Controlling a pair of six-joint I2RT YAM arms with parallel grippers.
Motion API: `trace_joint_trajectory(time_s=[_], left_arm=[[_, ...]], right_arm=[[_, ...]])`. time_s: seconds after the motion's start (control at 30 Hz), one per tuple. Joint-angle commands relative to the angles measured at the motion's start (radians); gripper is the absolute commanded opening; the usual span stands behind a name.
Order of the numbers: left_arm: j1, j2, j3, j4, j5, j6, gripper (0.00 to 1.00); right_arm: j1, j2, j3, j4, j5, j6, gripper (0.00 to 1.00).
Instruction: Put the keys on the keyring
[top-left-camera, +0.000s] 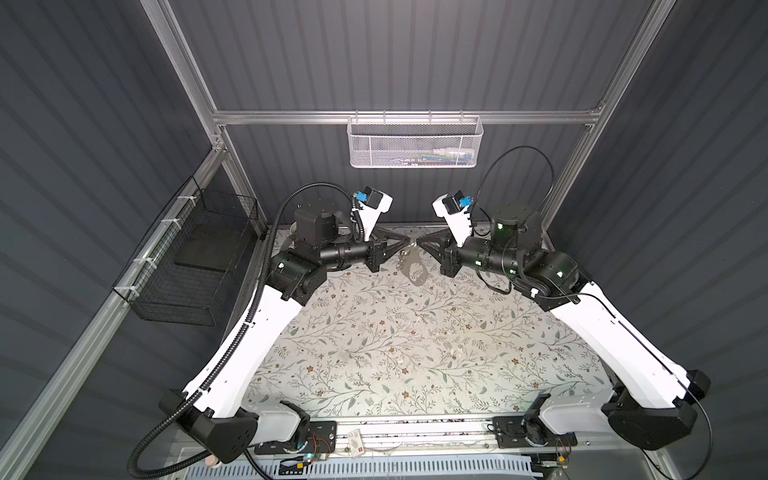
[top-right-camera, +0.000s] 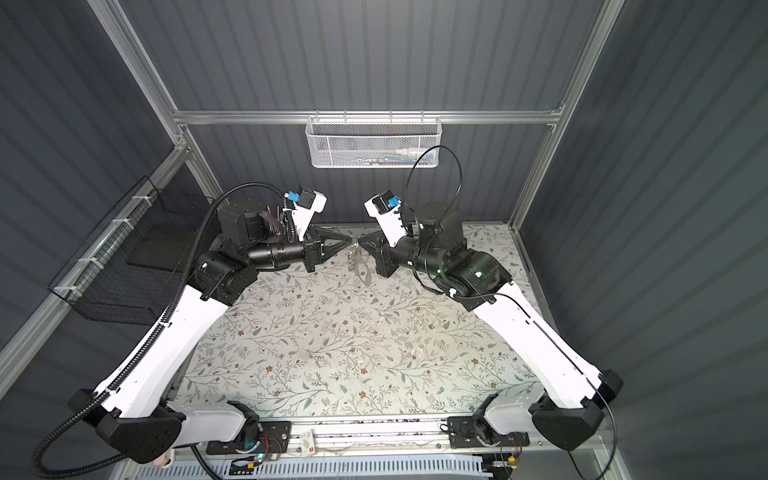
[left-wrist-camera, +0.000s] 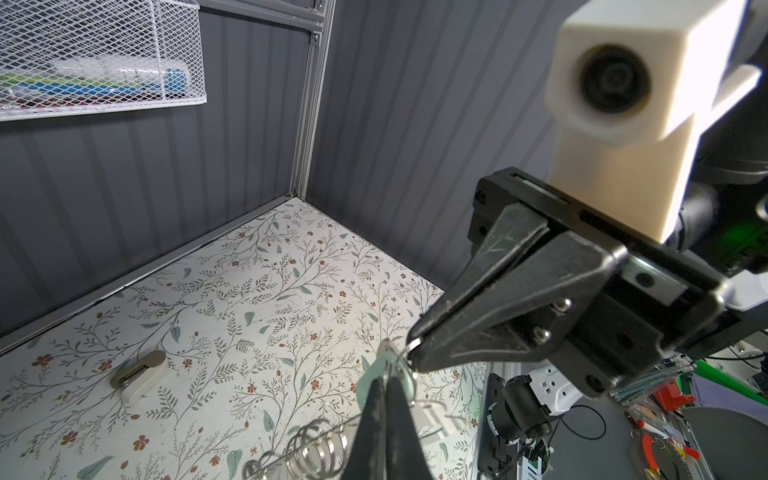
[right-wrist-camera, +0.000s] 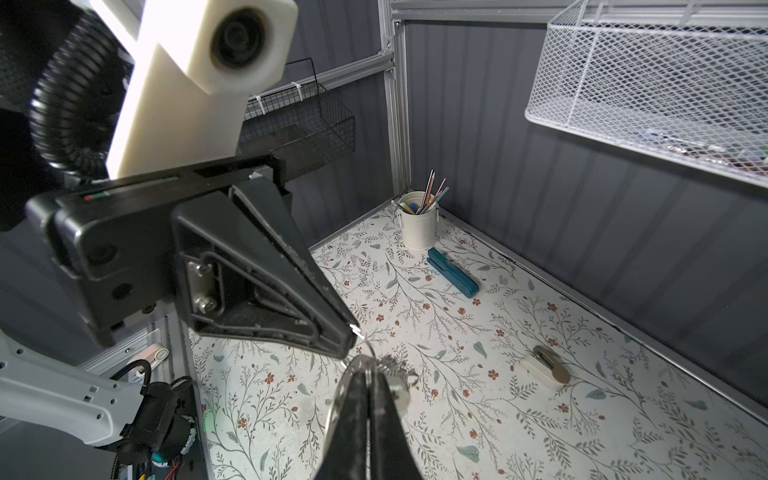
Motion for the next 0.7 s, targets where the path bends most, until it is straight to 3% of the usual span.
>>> trace_joint_trajectory(time_s=[0.0,0.67], left_arm=[[0.0,-0.021,0.003,0.017,0.016,-0.008,0.0],[0.0,-0.027,-0.007,0.021,0.013,-0.008,0.0]], right_arm=[[0.008,-0.004,-0.015,0.017,0.025,-0.013,0.05],[0.017,-0.018,-0.044,0.047,0.123,-0.015,0.06]])
